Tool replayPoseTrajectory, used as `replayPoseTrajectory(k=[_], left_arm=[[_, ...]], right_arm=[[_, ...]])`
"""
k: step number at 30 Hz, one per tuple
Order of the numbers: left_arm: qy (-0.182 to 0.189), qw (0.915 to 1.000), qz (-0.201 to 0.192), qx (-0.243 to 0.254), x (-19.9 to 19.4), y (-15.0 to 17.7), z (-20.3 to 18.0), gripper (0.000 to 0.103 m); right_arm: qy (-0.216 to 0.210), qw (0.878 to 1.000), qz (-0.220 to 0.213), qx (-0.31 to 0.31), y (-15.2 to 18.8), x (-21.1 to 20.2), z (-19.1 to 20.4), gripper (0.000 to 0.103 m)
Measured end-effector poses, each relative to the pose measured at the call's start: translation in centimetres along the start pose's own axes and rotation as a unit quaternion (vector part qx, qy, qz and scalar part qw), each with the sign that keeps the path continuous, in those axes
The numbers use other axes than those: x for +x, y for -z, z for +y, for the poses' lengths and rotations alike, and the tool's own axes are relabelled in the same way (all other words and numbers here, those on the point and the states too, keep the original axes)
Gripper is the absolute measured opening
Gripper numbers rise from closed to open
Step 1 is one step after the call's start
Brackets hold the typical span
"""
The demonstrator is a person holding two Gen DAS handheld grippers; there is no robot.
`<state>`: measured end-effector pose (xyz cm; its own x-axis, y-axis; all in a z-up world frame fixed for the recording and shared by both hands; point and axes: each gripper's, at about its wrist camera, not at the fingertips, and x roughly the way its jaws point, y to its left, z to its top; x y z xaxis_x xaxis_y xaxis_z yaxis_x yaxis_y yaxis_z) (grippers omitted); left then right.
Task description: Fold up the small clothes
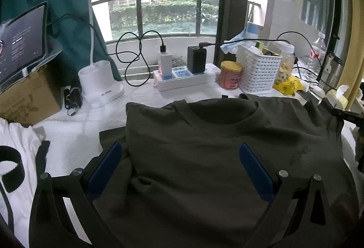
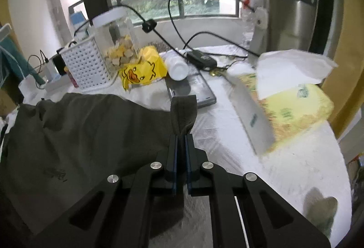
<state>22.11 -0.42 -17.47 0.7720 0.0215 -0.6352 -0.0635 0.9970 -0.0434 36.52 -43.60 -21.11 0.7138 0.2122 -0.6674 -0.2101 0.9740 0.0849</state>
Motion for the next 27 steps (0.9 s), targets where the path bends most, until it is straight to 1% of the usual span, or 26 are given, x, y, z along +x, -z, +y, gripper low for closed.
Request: replayPoseTrajectory(k=[2,5,9,12,15,20,24,27], left_arm=[[0.005,1.0000,-0.005,0.000,-0.3,0.0,0.1,0.102],[0.007,0.9998,-0.018,-0.001,-1.0,0.0,0.4,0.102],[0.012,0.9993,-0.031,-0.014,-1.6,-0.1,1.4,0.102],[0.012,0.9989,-0.039,-0.023,-1.9,0.0,2.2,0.102],[0.023,0.9984,-0.041,-0.030,-2.1,0.3,3.1,0.102],[0.038,0.9978,-0.050,-0.021,-2.6,0.7,4.3,0.102],[0.055,0.9969,-0.054,-0.011,-2.9,1.1,5.1,0.102],[0.062,0.9966,-0.053,-0.010,-3.0,1.4,5.6,0.102]], right_arm=[[-0.006,1.000,-0.011,0.003,-0.1,-1.0,0.3,0.007],[-0.014,1.000,-0.023,0.000,-1.1,-2.2,1.9,0.007],[-0.029,0.999,-0.036,-0.022,-2.1,-3.3,5.6,0.007],[-0.038,0.998,-0.038,-0.037,-2.4,-3.6,8.0,0.007],[-0.041,0.997,-0.033,-0.051,-2.4,-3.4,10.4,0.007],[-0.037,0.997,-0.017,-0.068,-1.5,-2.0,13.8,0.007],[-0.044,0.997,0.007,-0.063,0.1,-0.1,16.1,0.007],[-0.051,0.997,0.026,-0.055,1.1,1.1,17.4,0.007]])
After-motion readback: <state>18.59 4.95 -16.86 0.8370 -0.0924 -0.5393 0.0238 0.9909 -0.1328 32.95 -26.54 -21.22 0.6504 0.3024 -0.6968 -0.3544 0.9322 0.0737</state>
